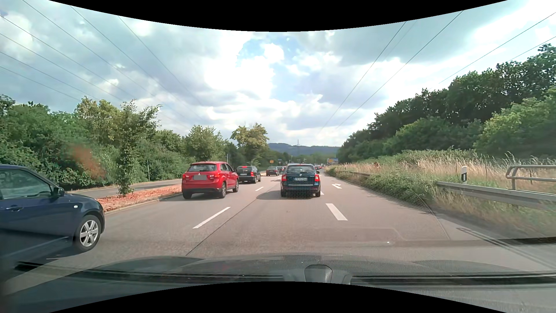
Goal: Follow the waypoints while adhering to traffic rules and regulations
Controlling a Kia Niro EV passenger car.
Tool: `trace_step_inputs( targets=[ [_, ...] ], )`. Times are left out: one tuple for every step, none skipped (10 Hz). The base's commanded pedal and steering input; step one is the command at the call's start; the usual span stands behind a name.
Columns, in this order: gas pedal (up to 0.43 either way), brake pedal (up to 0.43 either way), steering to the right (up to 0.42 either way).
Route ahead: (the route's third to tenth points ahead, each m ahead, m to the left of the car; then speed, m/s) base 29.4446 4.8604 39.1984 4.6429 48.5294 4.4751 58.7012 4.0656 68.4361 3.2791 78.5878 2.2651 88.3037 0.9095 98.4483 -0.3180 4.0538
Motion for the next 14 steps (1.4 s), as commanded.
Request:
trace_step_inputs(
  targets=[
    [0.000,0.073,0.002],
    [0.000,0.085,0.002],
    [0.000,0.098,0.002],
    [0.000,0.104,0.001],
    [0.000,0.110,0.001],
    [0.000,0.104,0.000],
    [0.000,0.110,0.000],
    [0.000,0.110,0.000],
    [0.000,0.110,0.000],
    [0.000,0.110,0.000],
    [0.000,0.110,0.000],
    [0.000,0.110,0.000],
    [0.000,0.110,0.000],
    [0.000,0.110,0.000]
  ],
)
